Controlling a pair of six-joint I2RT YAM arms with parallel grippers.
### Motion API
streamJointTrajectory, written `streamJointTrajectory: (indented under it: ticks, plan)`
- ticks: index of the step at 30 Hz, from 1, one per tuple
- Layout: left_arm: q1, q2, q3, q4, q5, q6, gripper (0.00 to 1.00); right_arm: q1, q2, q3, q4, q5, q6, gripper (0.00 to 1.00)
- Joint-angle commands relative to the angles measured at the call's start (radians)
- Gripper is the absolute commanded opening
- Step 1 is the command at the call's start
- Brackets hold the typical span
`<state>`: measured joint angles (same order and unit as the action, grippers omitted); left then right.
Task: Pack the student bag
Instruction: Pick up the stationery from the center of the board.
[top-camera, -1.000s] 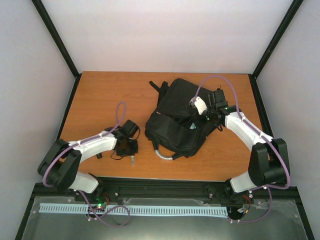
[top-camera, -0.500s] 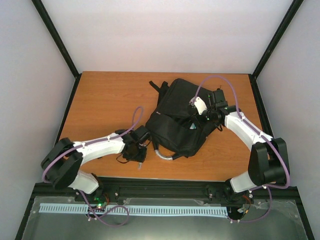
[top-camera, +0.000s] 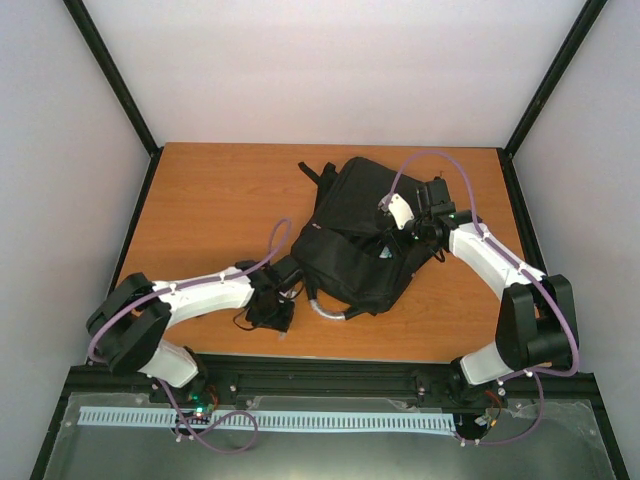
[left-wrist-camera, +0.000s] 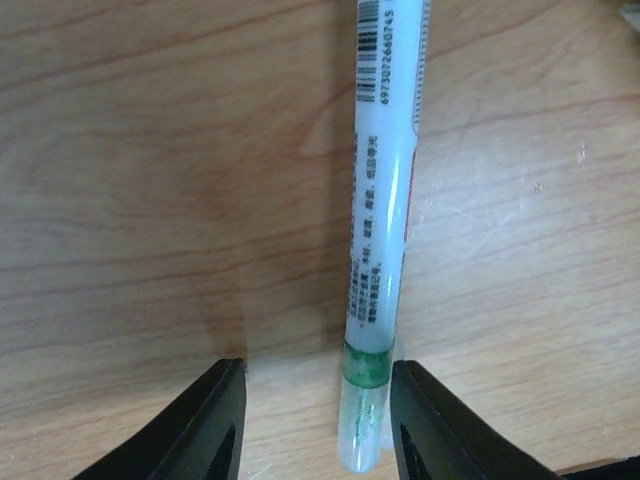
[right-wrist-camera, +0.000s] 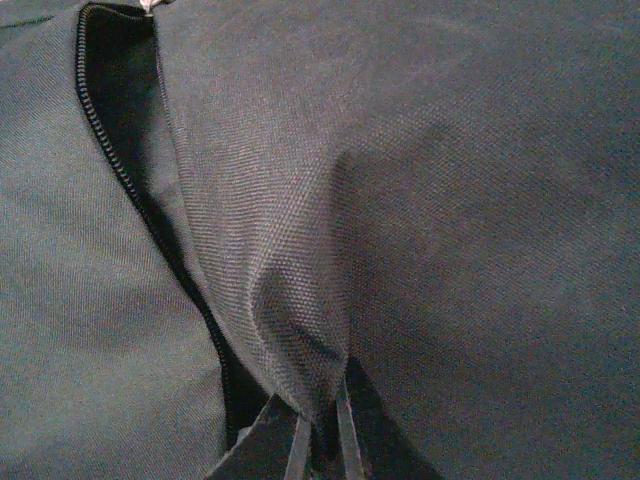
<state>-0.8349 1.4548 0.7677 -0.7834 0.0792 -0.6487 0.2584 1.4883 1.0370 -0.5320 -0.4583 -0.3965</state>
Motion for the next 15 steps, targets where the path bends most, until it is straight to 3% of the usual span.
streamJointTrajectory:
  ticks: [1, 10, 15]
  plan:
    - [-0.013, 0.039, 0.051, -0.007, -0.006, 0.034, 0.40, -0.005, -0.002, 0.030, 0.016, -0.028, -0.005, 0.03]
    - [-0.013, 0.097, 0.071, 0.025, -0.020, 0.037, 0.35, -0.005, 0.005, 0.031, 0.015, -0.029, -0.007, 0.03]
    - [-0.013, 0.136, 0.097, 0.037, -0.063, 0.042, 0.27, -0.005, 0.006, 0.030, 0.013, -0.029, -0.009, 0.03]
